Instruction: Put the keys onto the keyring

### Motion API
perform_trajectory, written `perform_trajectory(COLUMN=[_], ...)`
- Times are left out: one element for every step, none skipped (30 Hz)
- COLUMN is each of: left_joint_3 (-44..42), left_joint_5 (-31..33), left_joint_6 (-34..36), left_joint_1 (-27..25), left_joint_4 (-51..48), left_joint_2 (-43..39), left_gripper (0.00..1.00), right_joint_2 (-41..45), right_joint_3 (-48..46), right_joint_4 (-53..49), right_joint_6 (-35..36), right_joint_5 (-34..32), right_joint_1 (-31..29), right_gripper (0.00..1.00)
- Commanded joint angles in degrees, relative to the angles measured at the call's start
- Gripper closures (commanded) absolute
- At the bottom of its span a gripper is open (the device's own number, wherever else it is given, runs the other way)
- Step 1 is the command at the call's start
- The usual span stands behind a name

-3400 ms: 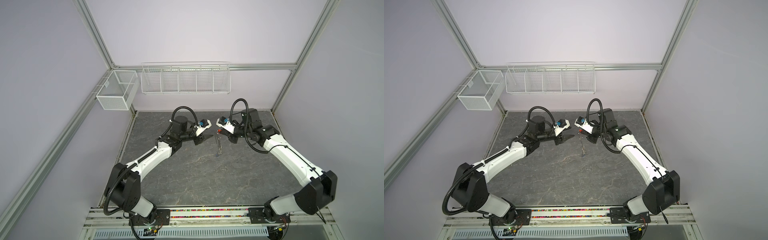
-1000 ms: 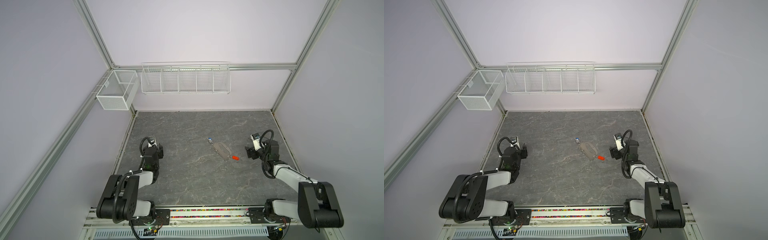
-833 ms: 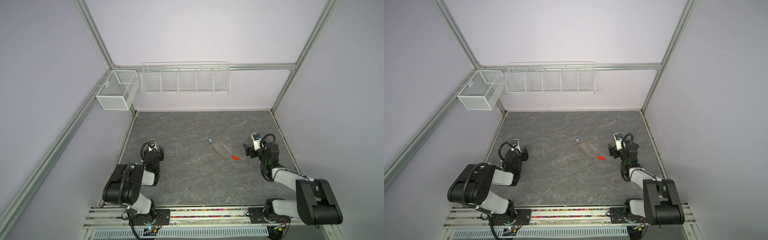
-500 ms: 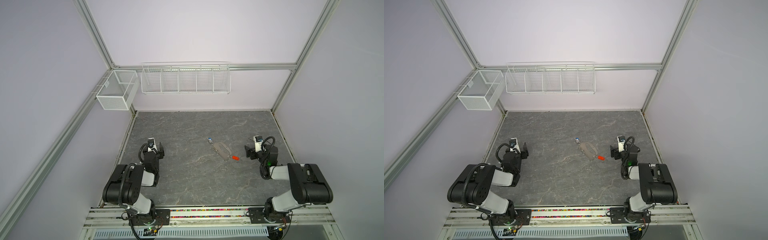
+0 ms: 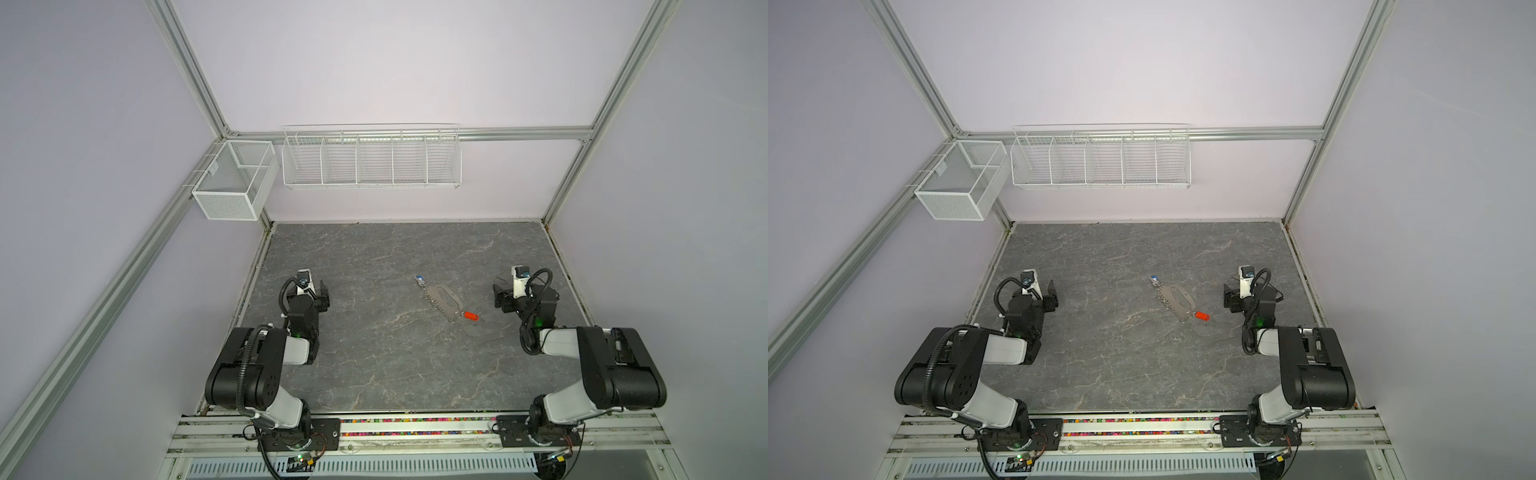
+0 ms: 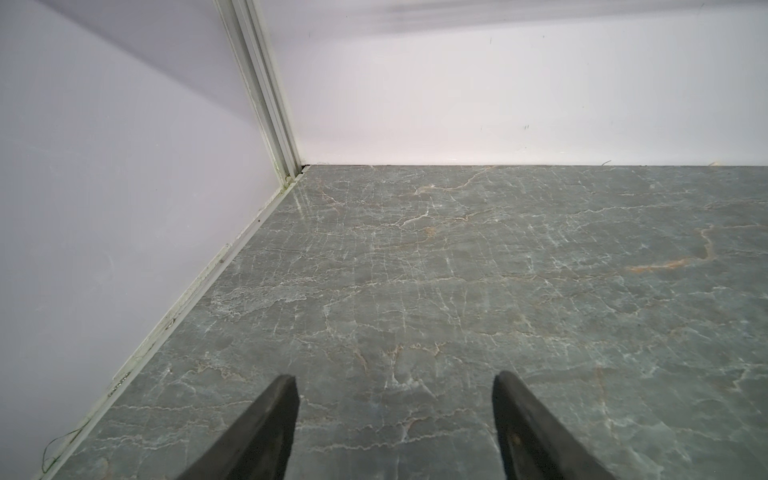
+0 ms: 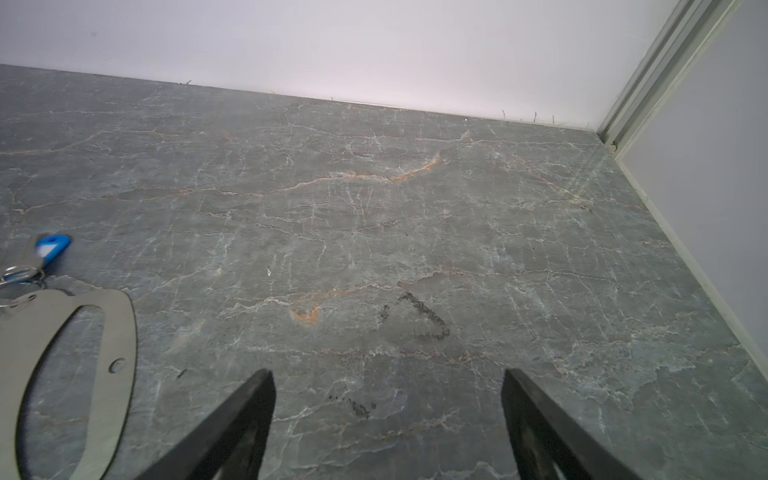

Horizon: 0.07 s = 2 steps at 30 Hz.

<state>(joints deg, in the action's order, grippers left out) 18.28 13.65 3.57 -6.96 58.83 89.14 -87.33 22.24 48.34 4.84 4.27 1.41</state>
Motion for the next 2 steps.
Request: perform_trajectory(left_joint_3=[1.8, 1.7], left_joint_5=[0.1, 0.1], left_joint_6=[-0.7, -0.7], left_joint_1=[0.5, 0.5], left_joint_4=[-2.0, -1.9], left_joint_2=[-0.3, -0.4], left_gripper=[0.25, 0.25], right_joint_2=[0.2, 0.0], right_joint_3=[-0.6, -0.7], right_joint_4=[1.1, 1.8], right_joint_6=[-1.3, -1.3], right_joint_5=[-0.9, -0.8], right_joint_1=[0.1, 0.1], right_gripper=[0.12, 0.12])
